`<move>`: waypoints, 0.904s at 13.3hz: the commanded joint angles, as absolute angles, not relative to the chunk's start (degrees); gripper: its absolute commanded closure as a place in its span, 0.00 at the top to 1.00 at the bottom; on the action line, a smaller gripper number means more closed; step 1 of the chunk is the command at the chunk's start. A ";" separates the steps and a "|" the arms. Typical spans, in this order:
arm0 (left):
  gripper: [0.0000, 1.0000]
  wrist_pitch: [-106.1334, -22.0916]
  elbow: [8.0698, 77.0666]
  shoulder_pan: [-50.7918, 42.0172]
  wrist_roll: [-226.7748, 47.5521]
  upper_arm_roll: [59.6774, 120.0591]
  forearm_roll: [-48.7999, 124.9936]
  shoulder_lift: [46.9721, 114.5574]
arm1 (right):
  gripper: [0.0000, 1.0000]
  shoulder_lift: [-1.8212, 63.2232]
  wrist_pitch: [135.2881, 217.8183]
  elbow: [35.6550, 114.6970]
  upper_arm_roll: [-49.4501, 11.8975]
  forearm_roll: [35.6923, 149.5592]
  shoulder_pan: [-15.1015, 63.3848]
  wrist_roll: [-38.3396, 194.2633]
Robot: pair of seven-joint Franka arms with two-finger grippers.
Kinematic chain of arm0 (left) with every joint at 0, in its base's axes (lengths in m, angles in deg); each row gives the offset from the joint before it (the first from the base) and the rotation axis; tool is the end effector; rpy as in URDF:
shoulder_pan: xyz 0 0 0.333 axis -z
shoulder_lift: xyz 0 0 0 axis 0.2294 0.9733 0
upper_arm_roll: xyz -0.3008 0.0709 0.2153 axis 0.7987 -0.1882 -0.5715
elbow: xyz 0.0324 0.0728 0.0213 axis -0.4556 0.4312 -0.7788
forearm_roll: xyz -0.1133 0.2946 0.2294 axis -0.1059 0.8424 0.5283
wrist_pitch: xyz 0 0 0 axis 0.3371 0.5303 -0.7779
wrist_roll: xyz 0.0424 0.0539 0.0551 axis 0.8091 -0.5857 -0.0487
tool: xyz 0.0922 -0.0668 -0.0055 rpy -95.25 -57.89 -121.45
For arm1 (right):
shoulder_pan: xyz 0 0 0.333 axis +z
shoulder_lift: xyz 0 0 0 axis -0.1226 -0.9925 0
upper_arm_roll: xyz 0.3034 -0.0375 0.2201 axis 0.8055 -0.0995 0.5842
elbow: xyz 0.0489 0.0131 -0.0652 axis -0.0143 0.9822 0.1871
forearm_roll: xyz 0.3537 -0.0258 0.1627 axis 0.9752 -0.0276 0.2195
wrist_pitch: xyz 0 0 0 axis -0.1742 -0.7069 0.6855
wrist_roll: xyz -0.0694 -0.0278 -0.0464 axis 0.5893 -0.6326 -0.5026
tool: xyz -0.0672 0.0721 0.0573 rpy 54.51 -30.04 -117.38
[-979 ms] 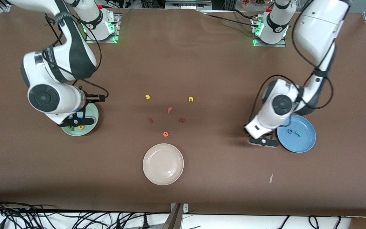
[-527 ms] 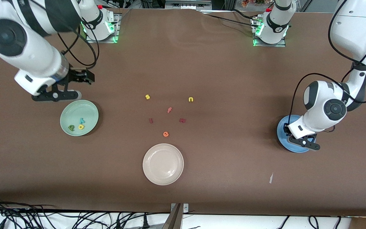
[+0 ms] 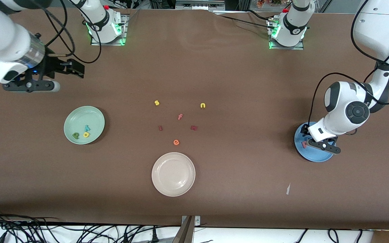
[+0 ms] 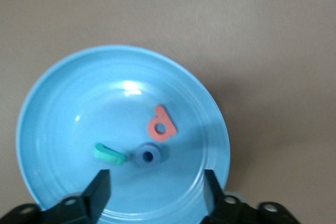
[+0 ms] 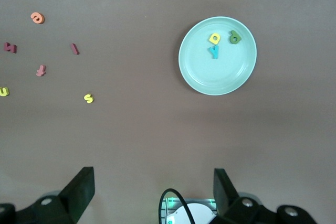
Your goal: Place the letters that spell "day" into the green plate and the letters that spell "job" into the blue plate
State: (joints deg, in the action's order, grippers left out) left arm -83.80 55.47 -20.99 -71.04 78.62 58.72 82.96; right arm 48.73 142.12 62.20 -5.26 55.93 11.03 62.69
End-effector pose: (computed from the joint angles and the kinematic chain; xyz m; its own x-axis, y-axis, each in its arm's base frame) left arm 0.6368 0.0164 0.2698 0.9414 -0.3286 -0.0761 -0.3332 -0.9410 -0.0590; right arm 0.5556 0.1146 0.6463 0.9833 0.0309 -0.1794 0.0340 -0.9993 0.0144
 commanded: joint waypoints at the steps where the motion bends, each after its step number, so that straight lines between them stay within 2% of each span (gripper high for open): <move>1: 1.00 -83.53 61.66 -22.40 -71.21 78.92 60.71 77.92 | 1.00 52.32 142.94 64.84 -5.68 55.52 10.21 64.84; 4: 1.00 -83.53 67.47 -22.40 -70.94 78.93 60.54 67.83 | 1.00 52.49 143.02 65.10 -9.62 55.60 10.03 65.02; 8: 1.00 -82.05 67.66 -22.23 -70.94 79.10 59.83 59.57 | 1.00 52.32 143.55 65.63 -9.81 55.25 7.58 75.13; 12: 1.00 -63.36 62.93 -20.82 -71.12 79.54 57.21 51.12 | 1.00 52.67 146.01 66.77 -9.81 54.99 7.57 74.95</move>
State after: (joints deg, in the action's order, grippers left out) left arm -69.75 64.37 -21.40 -71.20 79.45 58.48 55.46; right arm 50.91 144.52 64.89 -10.27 55.61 7.99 73.97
